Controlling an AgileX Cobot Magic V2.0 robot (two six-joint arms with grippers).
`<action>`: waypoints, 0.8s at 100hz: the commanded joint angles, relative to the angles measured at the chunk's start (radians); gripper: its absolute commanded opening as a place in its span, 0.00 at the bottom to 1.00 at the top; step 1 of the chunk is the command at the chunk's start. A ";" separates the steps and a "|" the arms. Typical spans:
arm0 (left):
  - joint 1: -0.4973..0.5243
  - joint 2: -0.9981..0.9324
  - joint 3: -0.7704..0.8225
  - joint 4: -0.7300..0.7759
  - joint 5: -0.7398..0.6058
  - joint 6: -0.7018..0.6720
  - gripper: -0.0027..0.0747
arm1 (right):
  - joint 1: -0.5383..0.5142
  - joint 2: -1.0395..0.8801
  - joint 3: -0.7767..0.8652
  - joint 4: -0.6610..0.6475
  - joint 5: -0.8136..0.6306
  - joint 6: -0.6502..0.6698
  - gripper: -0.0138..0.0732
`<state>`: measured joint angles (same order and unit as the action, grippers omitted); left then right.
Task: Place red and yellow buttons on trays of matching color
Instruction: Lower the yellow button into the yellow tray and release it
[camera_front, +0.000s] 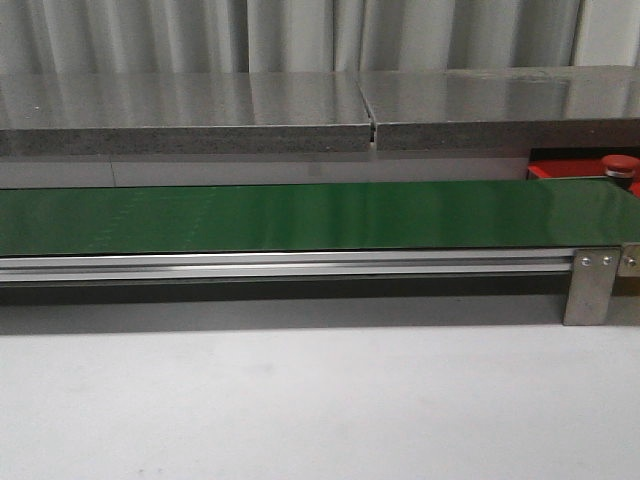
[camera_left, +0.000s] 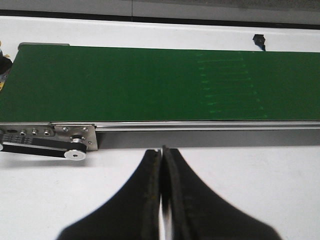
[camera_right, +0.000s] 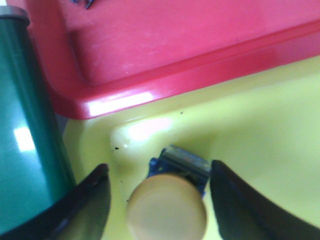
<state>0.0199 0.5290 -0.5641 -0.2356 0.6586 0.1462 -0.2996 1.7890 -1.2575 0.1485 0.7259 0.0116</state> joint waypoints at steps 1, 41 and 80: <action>-0.007 0.002 -0.026 -0.019 -0.069 0.000 0.01 | -0.006 -0.047 -0.021 0.010 -0.032 -0.001 0.76; -0.007 0.002 -0.026 -0.019 -0.069 0.000 0.01 | 0.020 -0.177 -0.021 -0.006 -0.018 -0.141 0.68; -0.007 0.002 -0.026 -0.019 -0.069 0.000 0.01 | 0.194 -0.408 -0.018 -0.022 0.001 -0.261 0.08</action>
<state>0.0199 0.5290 -0.5641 -0.2356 0.6586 0.1462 -0.1386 1.4594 -1.2575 0.1384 0.7524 -0.2161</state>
